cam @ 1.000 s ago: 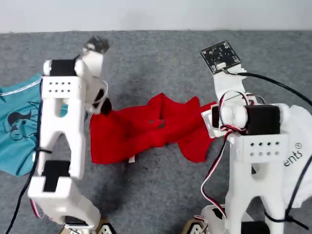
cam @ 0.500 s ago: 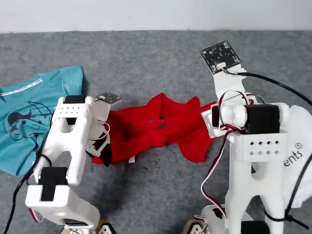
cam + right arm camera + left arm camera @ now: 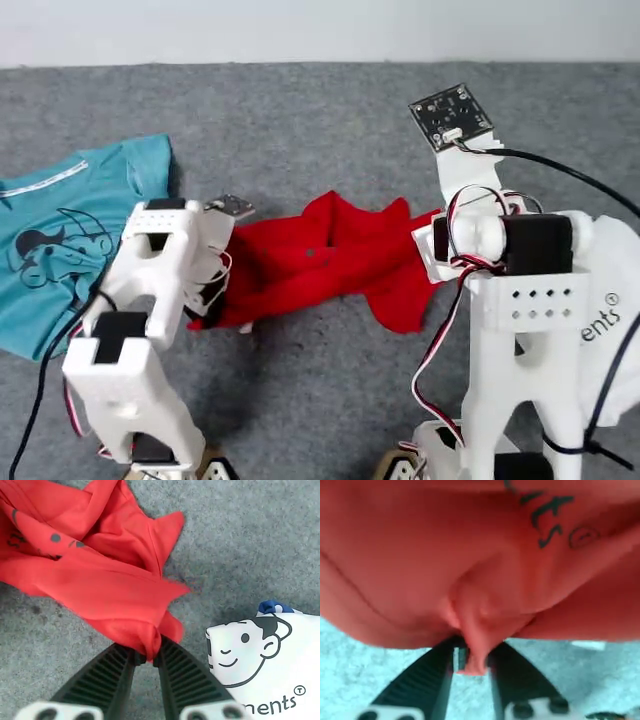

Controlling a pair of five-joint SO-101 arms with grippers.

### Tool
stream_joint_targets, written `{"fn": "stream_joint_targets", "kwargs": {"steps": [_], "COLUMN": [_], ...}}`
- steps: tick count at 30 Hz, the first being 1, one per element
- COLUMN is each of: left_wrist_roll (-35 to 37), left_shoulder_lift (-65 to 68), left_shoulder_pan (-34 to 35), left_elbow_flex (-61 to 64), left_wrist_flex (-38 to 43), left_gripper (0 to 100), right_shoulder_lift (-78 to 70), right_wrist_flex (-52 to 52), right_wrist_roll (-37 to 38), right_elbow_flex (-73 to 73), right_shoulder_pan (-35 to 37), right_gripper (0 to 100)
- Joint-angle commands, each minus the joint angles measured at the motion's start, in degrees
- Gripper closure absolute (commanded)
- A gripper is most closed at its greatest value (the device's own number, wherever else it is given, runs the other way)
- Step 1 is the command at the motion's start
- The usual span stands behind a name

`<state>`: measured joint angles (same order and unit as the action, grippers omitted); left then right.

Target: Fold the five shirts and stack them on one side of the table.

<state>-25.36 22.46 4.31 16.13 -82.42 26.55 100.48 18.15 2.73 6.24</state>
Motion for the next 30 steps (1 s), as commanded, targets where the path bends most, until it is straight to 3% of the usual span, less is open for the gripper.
{"fn": "stream_joint_targets", "kwargs": {"steps": [1,7,17,24,30], "left_wrist_roll": [-0.3,-0.3,-0.2,-0.3,-0.3], "left_shoulder_lift": [0.4,-7.5,-25.5,-32.4,-32.9], "left_shoulder_pan": [0.3,0.2,-3.2,-1.3,-0.2], "left_elbow_flex": [-7.9,-25.1,-28.8,-28.8,-29.1], "left_wrist_flex": [-4.3,-17.9,-18.0,-18.0,-18.0], "left_gripper": [99,99,99,99,99], "right_shoulder_lift": [0.0,0.0,0.0,7.4,13.5], "right_wrist_flex": [2.0,0.4,-21.0,-34.2,-35.4], "right_wrist_roll": [0.0,-0.1,-5.4,-8.8,-8.4], "right_elbow_flex": [0.3,0.3,0.6,0.6,0.7], "right_shoulder_pan": [-0.2,-0.1,-0.1,-0.6,-2.0], "right_gripper": [98.8,98.8,98.8,98.8,98.8]}}
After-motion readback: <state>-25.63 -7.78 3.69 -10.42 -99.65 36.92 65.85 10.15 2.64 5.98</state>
